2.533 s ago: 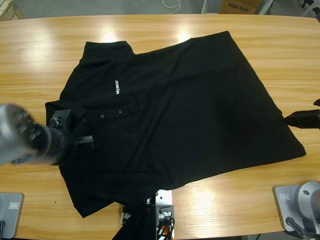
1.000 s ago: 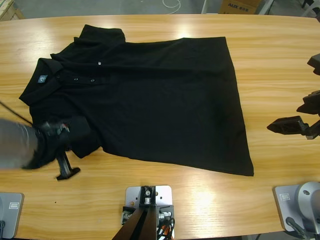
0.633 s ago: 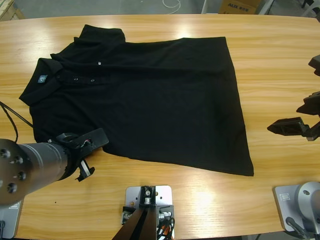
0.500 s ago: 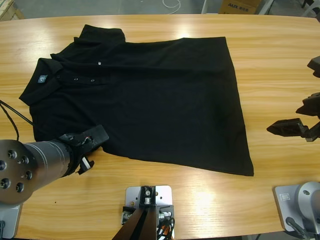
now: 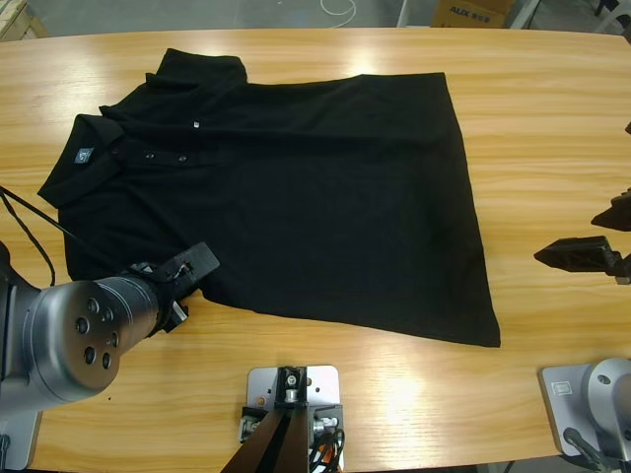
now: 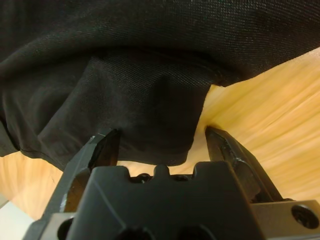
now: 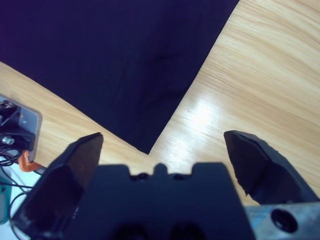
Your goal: Fold clothes
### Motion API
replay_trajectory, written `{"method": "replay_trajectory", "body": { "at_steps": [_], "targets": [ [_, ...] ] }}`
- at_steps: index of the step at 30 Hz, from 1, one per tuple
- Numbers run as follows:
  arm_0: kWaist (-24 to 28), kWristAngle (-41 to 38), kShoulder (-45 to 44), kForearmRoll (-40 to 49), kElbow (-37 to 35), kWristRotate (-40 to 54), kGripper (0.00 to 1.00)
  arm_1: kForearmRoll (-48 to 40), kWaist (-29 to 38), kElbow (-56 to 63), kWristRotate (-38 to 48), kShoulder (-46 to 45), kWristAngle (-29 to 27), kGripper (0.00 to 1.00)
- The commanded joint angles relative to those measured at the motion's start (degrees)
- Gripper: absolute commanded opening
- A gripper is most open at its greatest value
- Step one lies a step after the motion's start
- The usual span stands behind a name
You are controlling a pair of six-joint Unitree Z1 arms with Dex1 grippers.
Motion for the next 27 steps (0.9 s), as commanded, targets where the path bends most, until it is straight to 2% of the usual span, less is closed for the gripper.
{"method": "replay_trajectory", "body": {
  "at_steps": [1,4,5,8,10,12,13,14,22,27],
  "targets": [
    [2.19,0.94,3.61,-0.15,-0.43,-1.22,0.646,-0.78,0.62,1.68,0.76,-1.37,-0.01,0.996],
    [3.49,0.82,3.68,-0.15,-0.45,-1.25,0.584,-0.78,0.62,1.68,0.85,-1.44,-0.1,0.996],
    [3.53,0.75,3.82,-0.15,-0.52,-1.25,0.534,-0.78,0.62,1.68,0.85,-1.44,-0.12,0.996],
    [3.68,0.68,4.05,-0.15,-0.61,-1.15,0.509,-0.87,0.62,1.77,0.9,-1.53,-0.19,0.996],
    [3.68,0.19,4.1,-0.15,-0.69,-0.74,0.39,-0.96,0.62,1.85,0.94,-1.53,-0.28,0.996],
    [3.77,0.05,3.82,-0.13,-0.68,-0.72,0.318,-0.99,0.62,1.94,0.94,-1.42,-0.28,0.996],
    [3.77,0.05,3.45,-0.03,-0.59,-0.65,0.138,-1.05,0.62,1.94,0.94,-1.35,-0.28,0.996],
    [3.74,0.07,2.99,-0.06,-0.41,-0.53,0.009,-1.05,0.62,2.01,0.94,-1.27,-0.28,0.996],
    [2.96,-1.62,0.21,0.52,-0.99,-0.2,0.0,-1.43,0.8,2.31,0.94,-0.86,-0.22,0.996],
    [2.96,-7.02,0.06,11.26,-11.82,-4.59,0.0,-2.01,0.8,2.65,0.94,-0.18,-0.19,0.996]
  ]
}}
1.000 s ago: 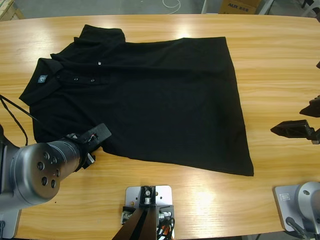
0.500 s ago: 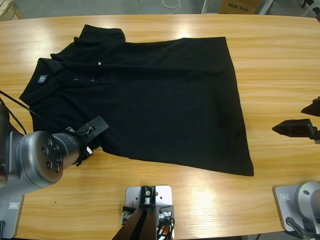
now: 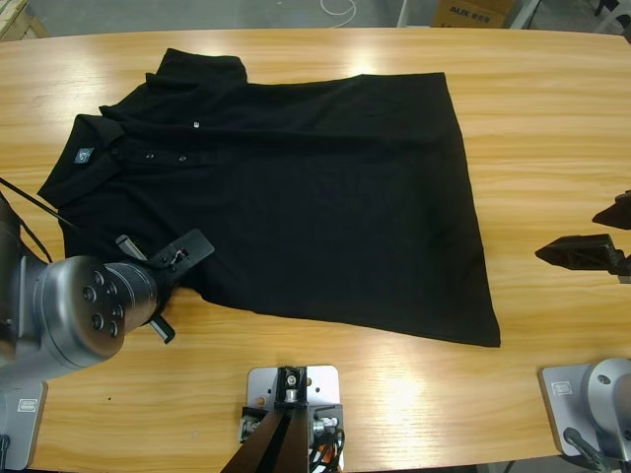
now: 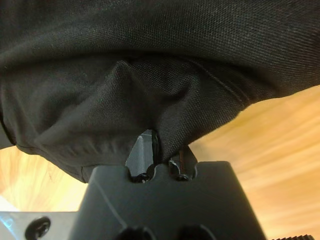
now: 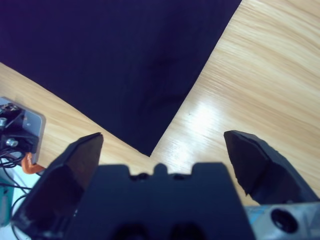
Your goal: Fold clothes
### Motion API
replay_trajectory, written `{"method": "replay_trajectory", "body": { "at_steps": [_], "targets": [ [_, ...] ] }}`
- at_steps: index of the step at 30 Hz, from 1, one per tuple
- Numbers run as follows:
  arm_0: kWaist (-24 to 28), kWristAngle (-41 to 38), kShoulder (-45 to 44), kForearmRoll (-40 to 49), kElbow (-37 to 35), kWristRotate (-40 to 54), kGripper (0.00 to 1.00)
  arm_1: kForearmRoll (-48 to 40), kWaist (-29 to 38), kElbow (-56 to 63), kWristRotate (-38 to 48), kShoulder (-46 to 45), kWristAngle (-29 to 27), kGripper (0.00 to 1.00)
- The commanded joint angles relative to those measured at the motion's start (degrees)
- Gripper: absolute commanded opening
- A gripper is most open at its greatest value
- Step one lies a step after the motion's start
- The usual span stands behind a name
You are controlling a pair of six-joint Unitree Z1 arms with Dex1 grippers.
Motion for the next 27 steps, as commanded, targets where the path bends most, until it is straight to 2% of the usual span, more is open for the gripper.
{"method": "replay_trajectory", "body": {
  "at_steps": [1,4,8,14,16,18,20,22,27],
  "targets": [
    [-0.11,-8.62,0.07,12.97,-13.12,-5.91,0.0,-1.22,0.67,2.27,0.75,0.67,-0.18,0.996],
    [-0.52,-16.69,1.84,16.5,-15.46,-12.54,0.0,-1.31,0.67,2.39,0.75,0.46,-0.18,0.996],
    [-1.83,-26.38,4.51,19.91,-14.91,-19.5,0.0,-1.45,0.67,2.51,0.75,0.37,-0.18,0.996],
    [-5.52,-28.87,7.15,19.81,-15.19,-22.13,0.0,0.31,0.65,1.37,2.3,1.39,-0.01,0.998],
    [-5.54,-28.7,7.47,19.82,-15.09,-22.04,0.0,3.09,0.58,0.11,9.61,0.54,-0.08,1.0],
    [-5.54,-28.05,7.66,19.9,-15.0,-21.99,0.0,2.14,0.58,3.67,25.41,-4.48,-0.2,1.0],
    [-5.54,-27.64,8.03,19.84,-15.12,-21.87,0.0,0.96,0.58,8.84,37.65,-6.93,-0.8,1.0],
    [-5.54,-27.64,8.19,19.81,-15.3,-21.85,0.0,0.19,0.51,11.57,42.85,-6.91,-2.91,1.0],
    [-5.54,-26.31,8.21,19.81,-15.14,-21.99,0.0,-0.32,0.57,11.78,53.43,-7.14,-3.24,1.0]
  ]
}}
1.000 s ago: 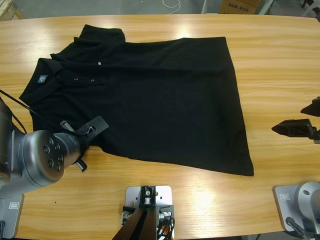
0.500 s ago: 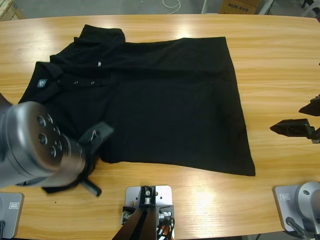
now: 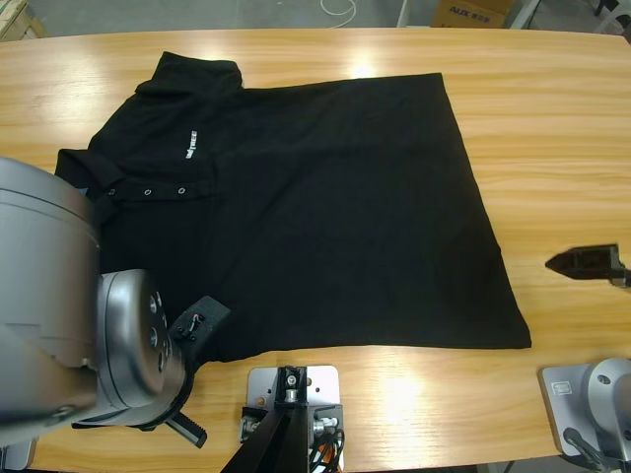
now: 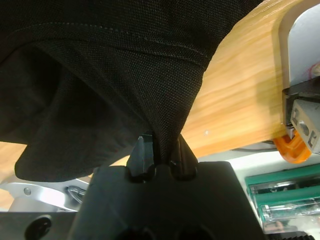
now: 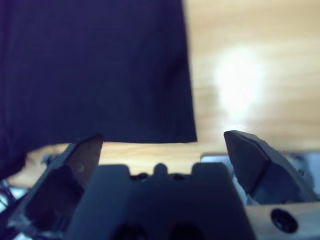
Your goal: Fold clothes
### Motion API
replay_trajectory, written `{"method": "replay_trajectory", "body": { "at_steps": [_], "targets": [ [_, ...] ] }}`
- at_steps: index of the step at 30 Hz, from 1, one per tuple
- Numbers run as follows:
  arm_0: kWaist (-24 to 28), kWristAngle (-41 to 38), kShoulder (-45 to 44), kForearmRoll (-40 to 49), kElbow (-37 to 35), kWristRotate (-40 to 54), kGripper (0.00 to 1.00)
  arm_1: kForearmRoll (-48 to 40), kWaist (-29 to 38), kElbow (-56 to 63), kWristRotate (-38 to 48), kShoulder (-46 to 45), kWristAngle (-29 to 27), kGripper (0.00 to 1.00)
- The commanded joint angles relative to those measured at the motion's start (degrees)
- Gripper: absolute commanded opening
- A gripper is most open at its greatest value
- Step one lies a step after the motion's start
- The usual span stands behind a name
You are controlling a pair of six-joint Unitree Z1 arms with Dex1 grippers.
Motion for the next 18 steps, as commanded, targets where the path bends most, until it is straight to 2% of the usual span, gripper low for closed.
{"method": "replay_trajectory", "body": {
  "at_steps": [1,3,5,8,10,12,14,18],
  "targets": [
    [-0.56,2.08,3.28,0.55,-0.07,-0.66,0.0,-1.36,0.54,3.98,16.35,-3.2,-1.84,1.0],
    [0.04,3.05,3.0,0.65,-0.16,-0.08,0.0,-2.26,0.89,4.47,21.2,-3.96,-1.15,1.0],
    [0.46,3.98,2.31,0.83,-0.16,0.29,0.0,-6.93,4.71,6.17,30.22,-2.53,1.59,1.0],
    [0.66,4.16,1.63,1.09,-0.07,1.52,0.0,-9.39,14.23,7.53,42.84,4.22,-0.02,1.0],
    [0.66,4.47,1.91,1.09,-0.07,3.26,0.0,-12.98,19.42,10.43,50.63,5.62,-2.73,1.0],
    [0.66,6.09,1.7,2.18,-0.04,4.67,0.0,-16.18,22.65,13.61,56.48,5.82,-3.56,1.0],
    [0.66,7.13,1.87,2.22,0.44,4.81,0.0,-21.1,24.5,17.12,58.85,5.87,-5.39,1.0],
    [0.66,7.87,1.77,2.22,0.68,5.55,0.0,-24.54,29.39,20.15,67.22,6.06,-8.53,1.0]
  ]
}}
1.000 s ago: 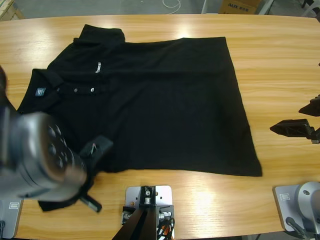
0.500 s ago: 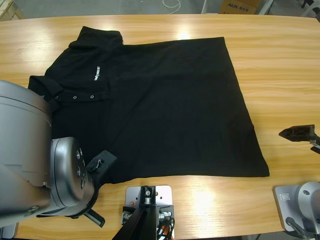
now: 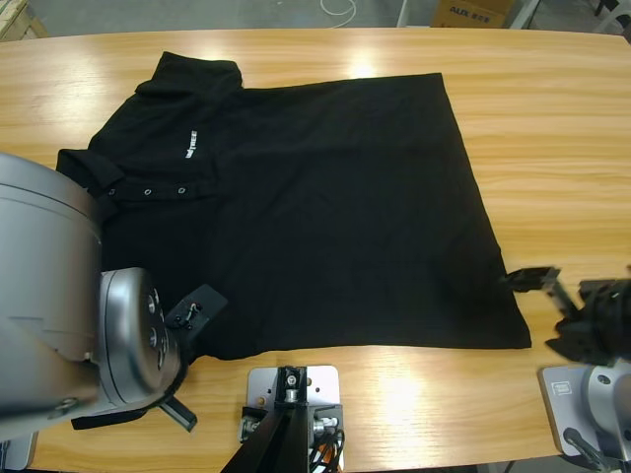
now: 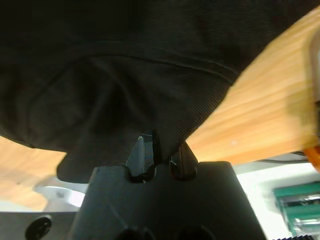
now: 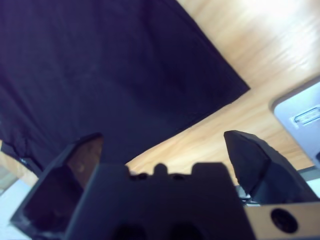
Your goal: Fold clothes
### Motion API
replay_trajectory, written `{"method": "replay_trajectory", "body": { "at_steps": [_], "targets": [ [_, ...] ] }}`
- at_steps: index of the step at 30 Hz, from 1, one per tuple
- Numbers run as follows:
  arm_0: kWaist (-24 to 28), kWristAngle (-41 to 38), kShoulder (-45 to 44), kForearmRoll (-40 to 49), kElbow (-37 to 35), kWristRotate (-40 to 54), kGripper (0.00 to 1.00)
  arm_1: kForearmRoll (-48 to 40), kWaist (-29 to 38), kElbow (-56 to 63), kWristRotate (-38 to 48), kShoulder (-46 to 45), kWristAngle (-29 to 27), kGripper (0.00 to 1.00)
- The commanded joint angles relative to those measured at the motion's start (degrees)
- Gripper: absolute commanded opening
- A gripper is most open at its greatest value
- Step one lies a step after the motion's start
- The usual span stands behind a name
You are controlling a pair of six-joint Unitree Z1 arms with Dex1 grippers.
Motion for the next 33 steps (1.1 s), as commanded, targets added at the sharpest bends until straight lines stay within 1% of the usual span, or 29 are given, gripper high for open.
{"method": "replay_trajectory", "body": {
  "at_steps": [1,4,8,11,12,14,15,16,17,19,21,23,27,29,32,33],
  "targets": [
    [0.47,2.72,2.03,1.04,0.88,2.14,0.0,-10.73,9.79,10.19,15.9,2.59,-5.93,1.0],
    [0.54,2.73,2.12,0.97,1.32,2.76,0.0,-14.28,12.18,11.52,19.89,6.09,-6.12,1.0],
    [0.54,2.91,1.69,0.95,1.41,2.74,0.0,-14.16,15.42,11.36,24.01,8.33,-5.47,1.0],
    [0.54,2.91,1.8,0.95,1.34,2.76,0.0,-13.37,16.17,11.36,24.57,9.63,-7.02,0.992],
    [0.54,2.91,1.75,1.0,1.34,2.76,0.0,-12.8,16.17,11.36,24.2,9.42,-8.07,0.968],
    [0.54,2.91,1.54,1.0,1.42,2.76,0.0,-11.43,16.17,11.36,23.37,8.4,-9.76,0.842],
    [0.54,2.91,1.52,1.0,1.46,2.76,0.0,-11.05,16.17,11.38,23.06,8.03,-10.22,0.801],
    [0.54,2.91,1.52,1.02,1.42,2.76,0.0,-10.52,16.17,11.36,22.69,7.69,-10.78,0.729],
    [0.54,2.91,1.52,1.0,1.42,2.76,0.0,-10.31,16.17,11.36,22.55,7.68,-11.1,0.683],
    [0.54,2.91,1.43,1.09,1.53,2.76,0.0,-10.26,16.17,11.45,22.35,7.66,-11.4,0.615],
    [0.54,2.91,1.45,1.02,1.85,2.76,0.0,-10.38,16.17,11.45,21.99,7.83,-11.43,0.573],
    [0.54,2.91,1.45,1.0,2.07,2.76,0.0,-10.75,16.17,11.45,21.76,7.99,-11.57,0.485],
    [0.54,2.91,1.38,1.0,2.13,2.76,0.0,-11.54,16.17,11.45,21.83,9.7,-10.5,0.482],
    [0.54,2.91,1.2,1.0,2.48,2.76,0.0,-11.66,16.17,11.43,22.3,9.82,-9.32,0.509],
    [0.54,2.91,1.17,0.91,2.78,2.76,0.0,-11.66,16.17,11.24,23.04,9.01,-8.58,0.676],
    [0.53,2.91,1.13,0.84,2.64,2.76,0.0,-11.66,16.17,11.19,23.06,9.26,-8.18,0.705]
  ]
}}
